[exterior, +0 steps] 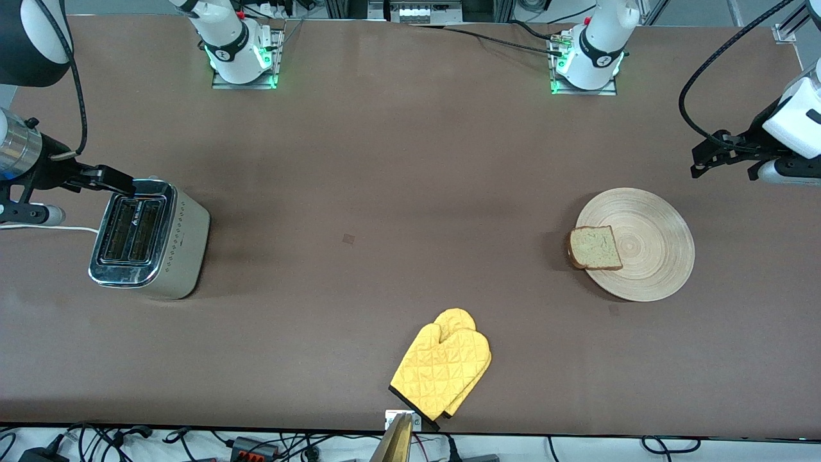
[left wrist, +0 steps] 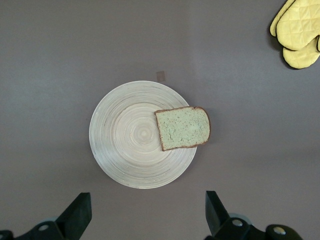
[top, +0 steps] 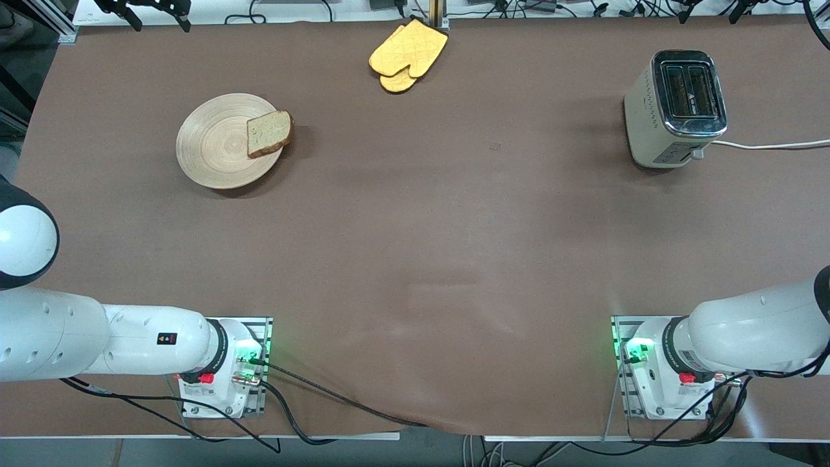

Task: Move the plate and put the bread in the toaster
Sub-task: 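Lower the left gripper toward the wooden plate rim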

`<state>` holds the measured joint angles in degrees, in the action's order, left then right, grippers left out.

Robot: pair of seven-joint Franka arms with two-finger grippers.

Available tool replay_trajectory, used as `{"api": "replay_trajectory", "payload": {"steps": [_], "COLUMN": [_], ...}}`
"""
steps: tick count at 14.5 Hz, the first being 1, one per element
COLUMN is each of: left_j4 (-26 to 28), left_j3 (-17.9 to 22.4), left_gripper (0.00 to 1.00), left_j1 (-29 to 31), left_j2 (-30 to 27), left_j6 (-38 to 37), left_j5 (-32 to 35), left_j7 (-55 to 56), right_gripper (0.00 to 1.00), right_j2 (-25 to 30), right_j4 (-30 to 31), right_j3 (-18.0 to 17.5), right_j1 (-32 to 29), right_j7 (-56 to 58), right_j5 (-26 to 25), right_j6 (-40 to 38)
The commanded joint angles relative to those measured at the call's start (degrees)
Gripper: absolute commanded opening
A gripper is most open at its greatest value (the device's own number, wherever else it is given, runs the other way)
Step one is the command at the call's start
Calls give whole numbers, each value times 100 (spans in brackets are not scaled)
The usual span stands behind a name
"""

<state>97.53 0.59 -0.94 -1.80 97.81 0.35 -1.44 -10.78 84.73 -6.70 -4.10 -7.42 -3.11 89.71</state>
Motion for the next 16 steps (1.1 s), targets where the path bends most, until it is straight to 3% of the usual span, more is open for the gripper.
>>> {"api": "replay_trajectory", "payload": {"steps": [1, 16], "left_j4": [-173, -278], "left_j3": [37, 46], "left_gripper": [100, 100], "left_j1": [-64, -46], "left_j2": [57, 118], "left_j6": [-192, -402], "left_j5": [9, 18], "left_j7": [56, 56], "right_gripper": [100, 100], "right_j2": [85, 94], "right_j4": [79, 70], "right_j3": [-15, -6], "right_j1": [41, 41], "right_j7": [-102, -32], "right_j5": [65, 74], "right_j6": [107, 37]}}
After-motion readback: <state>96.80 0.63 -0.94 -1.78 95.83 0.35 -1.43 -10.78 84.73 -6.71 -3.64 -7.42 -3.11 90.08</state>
